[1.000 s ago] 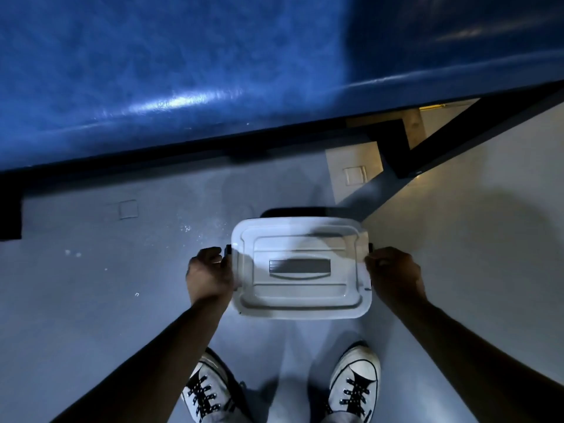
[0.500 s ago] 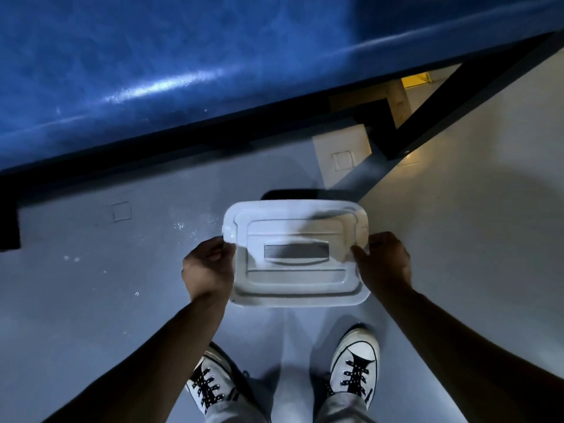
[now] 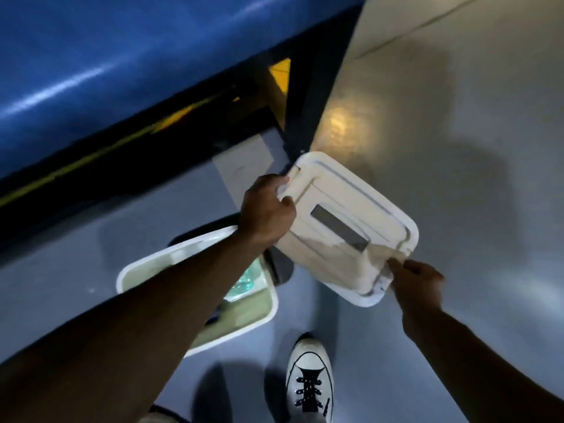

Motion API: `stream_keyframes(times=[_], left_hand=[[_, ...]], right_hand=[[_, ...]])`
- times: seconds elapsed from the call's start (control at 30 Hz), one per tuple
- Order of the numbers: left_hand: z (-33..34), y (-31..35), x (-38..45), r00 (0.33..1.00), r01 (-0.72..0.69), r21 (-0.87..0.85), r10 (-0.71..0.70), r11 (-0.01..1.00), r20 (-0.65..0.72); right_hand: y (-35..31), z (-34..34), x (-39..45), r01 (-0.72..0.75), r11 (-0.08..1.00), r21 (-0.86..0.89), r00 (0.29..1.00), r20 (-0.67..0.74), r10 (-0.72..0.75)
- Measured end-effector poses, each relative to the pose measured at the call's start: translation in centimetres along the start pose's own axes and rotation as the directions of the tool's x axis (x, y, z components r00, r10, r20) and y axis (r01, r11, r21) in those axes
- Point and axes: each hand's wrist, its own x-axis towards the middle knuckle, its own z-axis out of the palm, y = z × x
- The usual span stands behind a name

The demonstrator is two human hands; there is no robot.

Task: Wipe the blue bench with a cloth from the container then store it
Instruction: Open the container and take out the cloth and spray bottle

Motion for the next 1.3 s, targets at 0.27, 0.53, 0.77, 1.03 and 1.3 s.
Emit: stream_keyframes(times=[0.27, 0.53, 0.77, 1.03, 1.3], left_hand=[[10.2, -2.8, 6.5, 0.975, 0.071, 0.178, -0.106, 0.982, 0.197], [10.0, -4.3, 5.6, 0.936, 0.007, 0.241, -0.091, 0.971, 0.339], [-0.5, -4.2, -1.1, 0.997, -0.042, -0.013, 0.042, 0.999, 0.059], [-8.9, -12.6, -9.0, 0.957, 0.243, -0.134, -0.260, 0.961, -0.126], [-7.6, -21.3, -13.0, 0.904, 0.391, -0.222, -0.418, 0.893, -0.091]], right_hand=[[5.4, 1.0, 8.4, -0.364, 0.898, 0.246, 0.931, 0.130, 0.342], [6.3, 1.2, 7.2, -0.255, 0.966, 0.054, 0.949, 0.207, 0.239], [1.2, 3.6, -2.2, 0.094, 0.989, -0.116, 0.925, 0.377, -0.043], [-1.7, 11.5, -12.6, 0.601, 0.768, -0.219, 0.710, 0.586, -0.389], [3.5, 21.5, -12.3, 0.932, -0.204, -0.300, 0.234, 0.926, -0.295]])
